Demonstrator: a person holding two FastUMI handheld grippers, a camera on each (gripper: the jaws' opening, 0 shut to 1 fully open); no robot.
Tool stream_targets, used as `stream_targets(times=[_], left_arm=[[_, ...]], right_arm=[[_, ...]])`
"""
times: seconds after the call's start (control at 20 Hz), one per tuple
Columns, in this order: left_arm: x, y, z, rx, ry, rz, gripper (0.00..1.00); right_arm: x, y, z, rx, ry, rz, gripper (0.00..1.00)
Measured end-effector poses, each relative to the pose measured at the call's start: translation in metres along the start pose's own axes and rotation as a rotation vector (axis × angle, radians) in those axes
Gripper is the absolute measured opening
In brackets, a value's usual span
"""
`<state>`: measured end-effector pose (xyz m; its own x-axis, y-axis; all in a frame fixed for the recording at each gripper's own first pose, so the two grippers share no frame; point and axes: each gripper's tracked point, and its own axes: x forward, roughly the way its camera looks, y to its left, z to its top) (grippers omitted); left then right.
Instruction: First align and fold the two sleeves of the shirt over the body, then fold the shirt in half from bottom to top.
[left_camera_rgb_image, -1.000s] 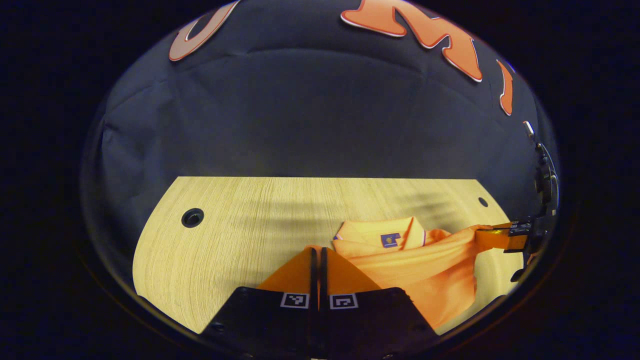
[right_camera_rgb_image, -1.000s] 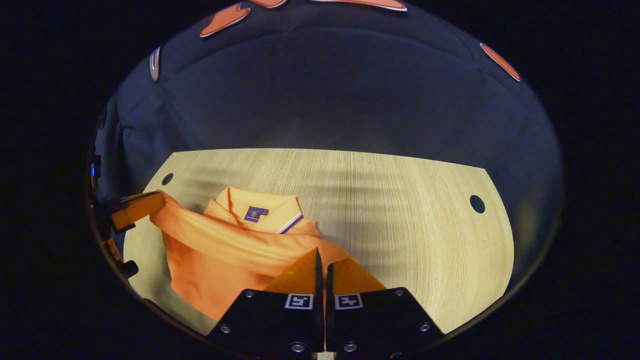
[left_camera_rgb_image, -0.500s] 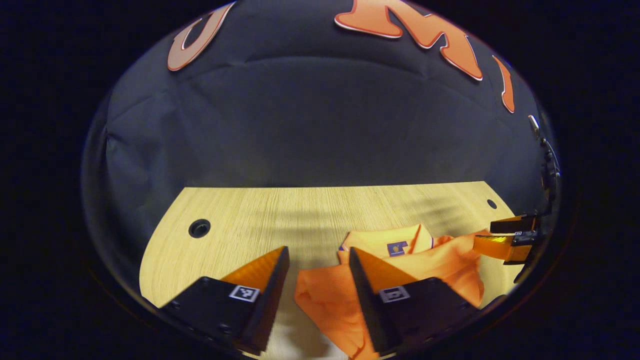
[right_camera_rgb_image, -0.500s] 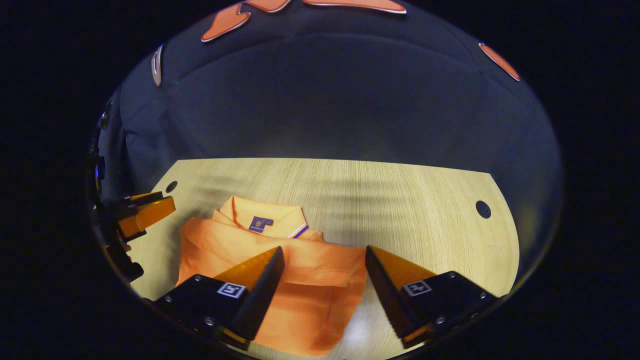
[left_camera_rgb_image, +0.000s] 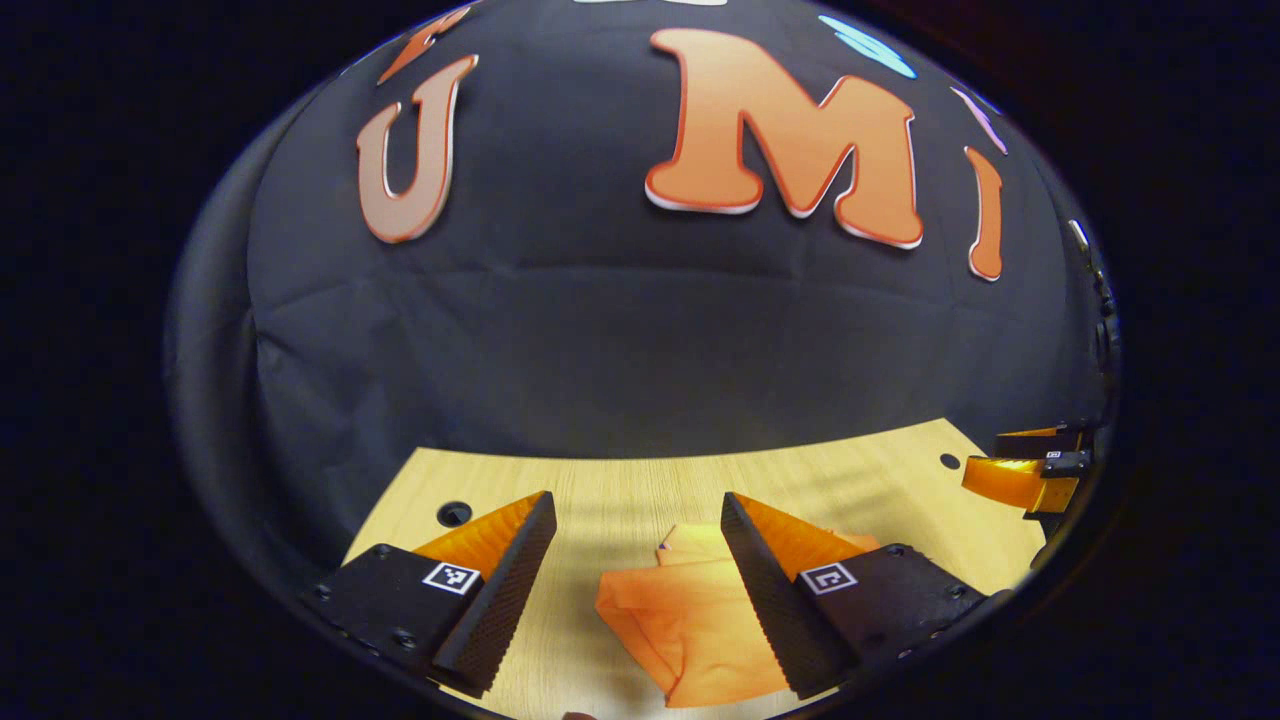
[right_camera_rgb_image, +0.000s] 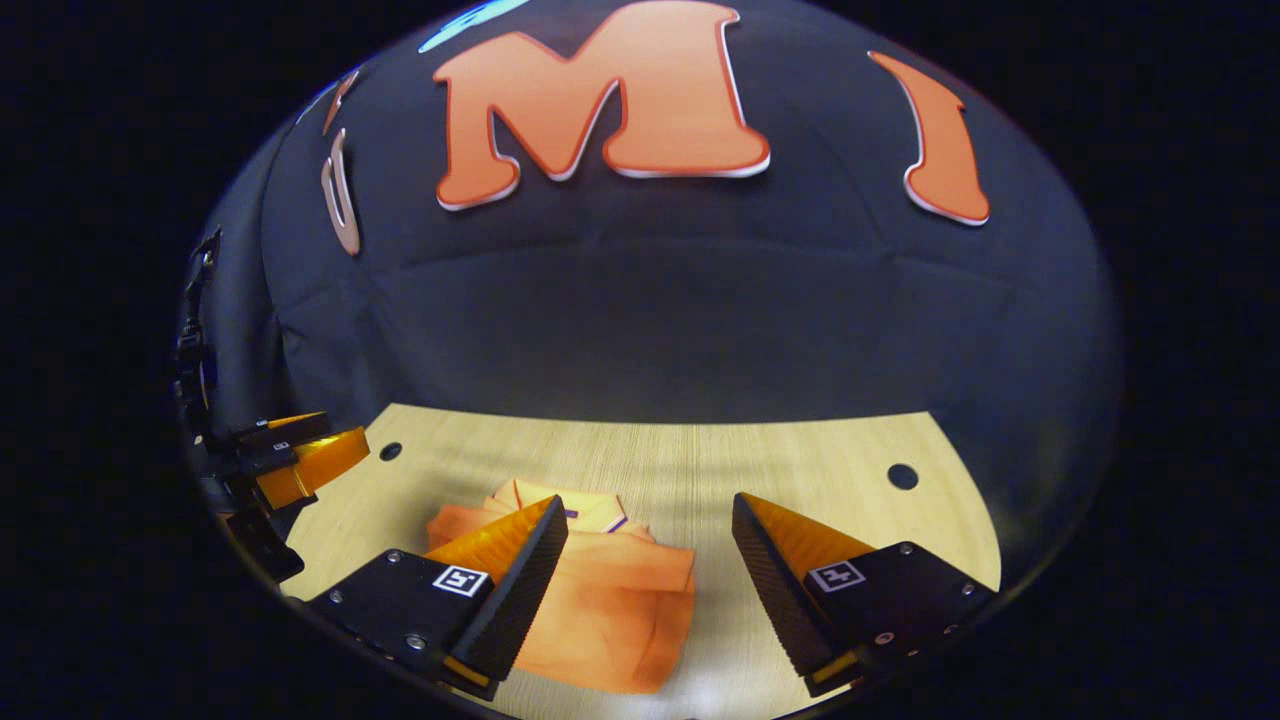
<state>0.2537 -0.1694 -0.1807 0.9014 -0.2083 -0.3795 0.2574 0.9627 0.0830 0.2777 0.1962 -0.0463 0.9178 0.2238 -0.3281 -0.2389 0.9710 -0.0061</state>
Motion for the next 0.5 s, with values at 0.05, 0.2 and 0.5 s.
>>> stream_targets(times=[0.05,0.2,0.5], left_arm=[[-0.017,-0.003,0.016,0.012,-0.031,0.0,1.0],[-0.067,-0.016,0.052,0.032,-0.129,0.01,1.0],[-0.172,-0.032,0.093,-0.011,-0.281,0.005,0.99]], right_arm=[[-0.019,-0.002,0.011,-0.004,-0.03,0.001,1.0],[-0.067,-0.004,0.037,-0.012,-0.12,0.013,1.0],[-0.163,0.007,0.076,-0.025,-0.295,0.038,1.0]])
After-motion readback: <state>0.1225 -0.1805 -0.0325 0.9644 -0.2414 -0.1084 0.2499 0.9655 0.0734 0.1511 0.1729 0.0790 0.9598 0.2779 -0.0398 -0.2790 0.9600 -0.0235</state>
